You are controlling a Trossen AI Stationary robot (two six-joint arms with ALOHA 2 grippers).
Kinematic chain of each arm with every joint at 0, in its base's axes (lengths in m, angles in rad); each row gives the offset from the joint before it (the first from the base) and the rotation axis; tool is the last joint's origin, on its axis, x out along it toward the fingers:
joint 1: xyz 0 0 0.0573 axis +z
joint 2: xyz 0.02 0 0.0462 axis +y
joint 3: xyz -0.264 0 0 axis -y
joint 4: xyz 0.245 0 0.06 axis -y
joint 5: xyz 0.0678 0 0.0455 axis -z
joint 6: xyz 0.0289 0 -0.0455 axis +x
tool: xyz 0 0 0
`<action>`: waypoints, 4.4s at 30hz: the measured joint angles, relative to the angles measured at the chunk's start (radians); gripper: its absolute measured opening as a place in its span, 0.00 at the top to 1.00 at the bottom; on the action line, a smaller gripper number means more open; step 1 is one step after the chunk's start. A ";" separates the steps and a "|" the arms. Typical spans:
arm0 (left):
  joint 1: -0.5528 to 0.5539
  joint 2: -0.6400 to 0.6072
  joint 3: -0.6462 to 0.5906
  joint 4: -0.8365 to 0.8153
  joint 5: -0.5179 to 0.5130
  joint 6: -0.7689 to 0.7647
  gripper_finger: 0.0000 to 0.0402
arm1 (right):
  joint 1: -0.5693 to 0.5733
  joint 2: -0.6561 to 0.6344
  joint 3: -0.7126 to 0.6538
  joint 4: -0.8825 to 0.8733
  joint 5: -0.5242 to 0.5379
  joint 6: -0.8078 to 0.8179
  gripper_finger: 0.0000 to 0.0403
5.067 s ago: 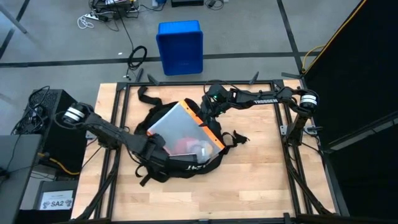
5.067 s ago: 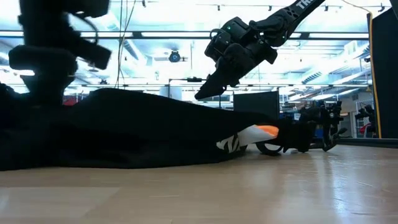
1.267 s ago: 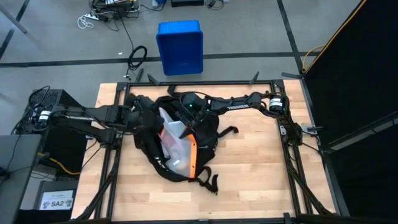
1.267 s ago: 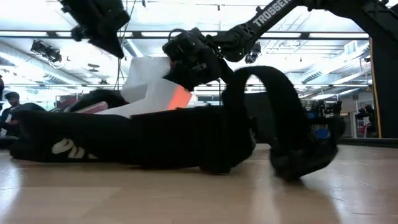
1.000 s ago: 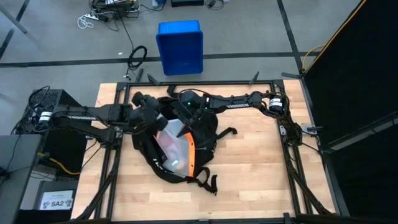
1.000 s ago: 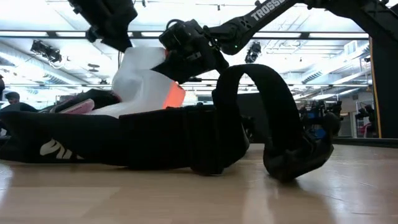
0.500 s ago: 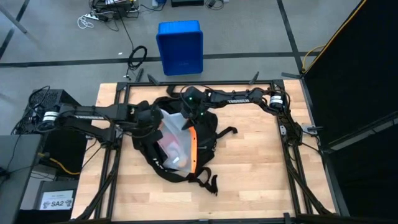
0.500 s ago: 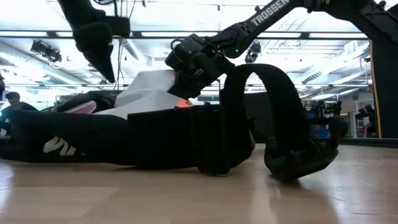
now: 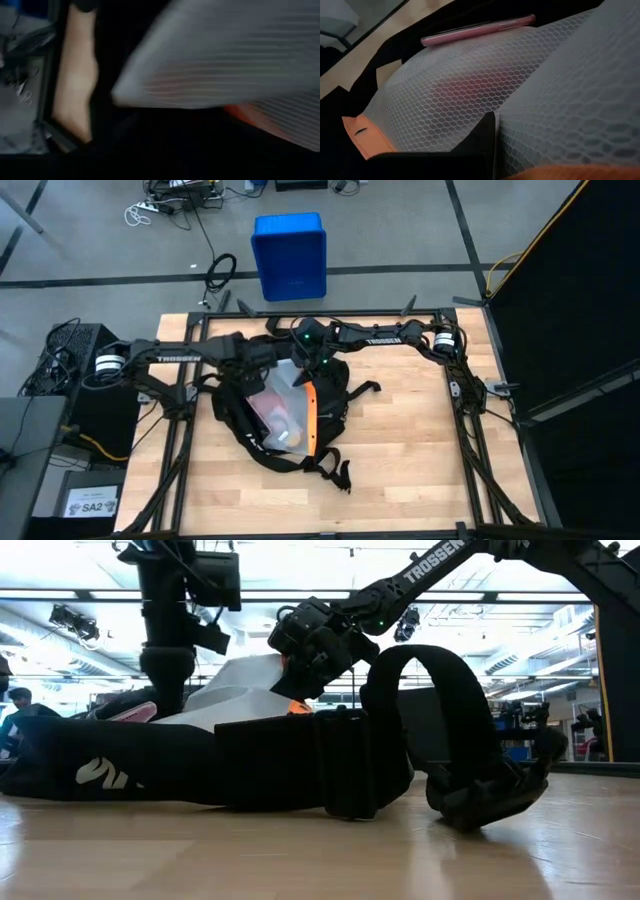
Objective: Unpack backpack
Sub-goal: Close the backpack
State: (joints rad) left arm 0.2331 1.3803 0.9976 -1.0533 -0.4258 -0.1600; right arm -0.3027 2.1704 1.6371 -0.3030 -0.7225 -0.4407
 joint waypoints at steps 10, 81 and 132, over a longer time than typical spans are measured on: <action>0.116 0.057 0.026 -0.004 0.227 0.083 0.31 | -0.003 0.000 0.000 -0.005 -0.004 -0.006 1.00; -0.042 -0.040 0.394 0.147 0.161 -0.053 1.00 | -0.061 -0.049 -0.016 0.088 0.687 0.336 1.00; -0.111 -0.033 0.371 0.018 0.103 -0.076 1.00 | -0.015 -0.350 -0.017 -0.334 0.671 0.136 0.29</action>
State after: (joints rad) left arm 0.1219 1.3476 1.3685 -1.0354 -0.3231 -0.2359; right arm -0.3179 1.8200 1.6199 -0.6366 -0.0511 -0.3042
